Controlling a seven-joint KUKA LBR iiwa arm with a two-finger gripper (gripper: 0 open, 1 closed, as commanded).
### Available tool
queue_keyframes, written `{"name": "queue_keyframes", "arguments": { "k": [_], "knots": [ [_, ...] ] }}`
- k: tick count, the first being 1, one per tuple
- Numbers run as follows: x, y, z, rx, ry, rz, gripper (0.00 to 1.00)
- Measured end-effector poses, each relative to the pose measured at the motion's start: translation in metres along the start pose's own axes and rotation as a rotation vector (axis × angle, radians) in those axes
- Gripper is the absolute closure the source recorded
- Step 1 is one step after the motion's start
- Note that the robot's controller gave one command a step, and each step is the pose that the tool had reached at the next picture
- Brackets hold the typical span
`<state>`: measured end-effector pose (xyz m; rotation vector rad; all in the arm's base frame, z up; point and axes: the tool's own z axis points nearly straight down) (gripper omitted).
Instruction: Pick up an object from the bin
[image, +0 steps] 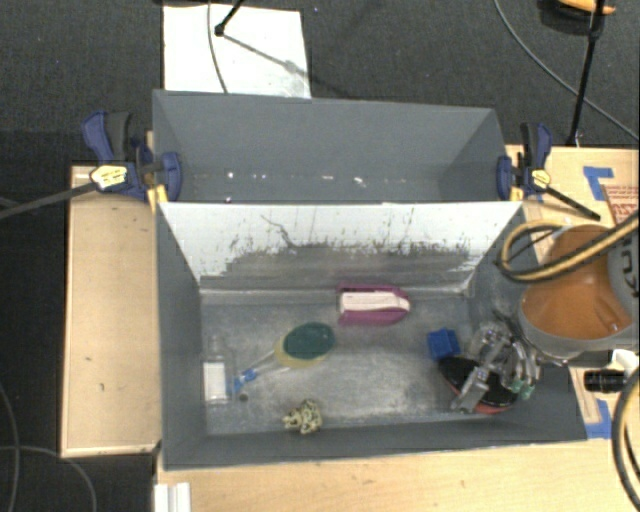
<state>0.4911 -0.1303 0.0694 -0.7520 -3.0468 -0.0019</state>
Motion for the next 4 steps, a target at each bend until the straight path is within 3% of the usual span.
{"name": "queue_keyframes", "arguments": {
  "k": [1, 2, 3, 4],
  "knots": [
    [0.0, 0.0, 0.0, 0.0, 0.0, -0.001, 0.0],
    [0.001, 0.001, 0.0, -0.002, 0.002, -0.003, 1.0],
    [0.001, 0.002, -0.001, -0.001, 0.0, -0.006, 1.0],
    [0.0, 0.003, -0.104, -0.002, -0.012, -0.012, 1.0]
  ]
}}
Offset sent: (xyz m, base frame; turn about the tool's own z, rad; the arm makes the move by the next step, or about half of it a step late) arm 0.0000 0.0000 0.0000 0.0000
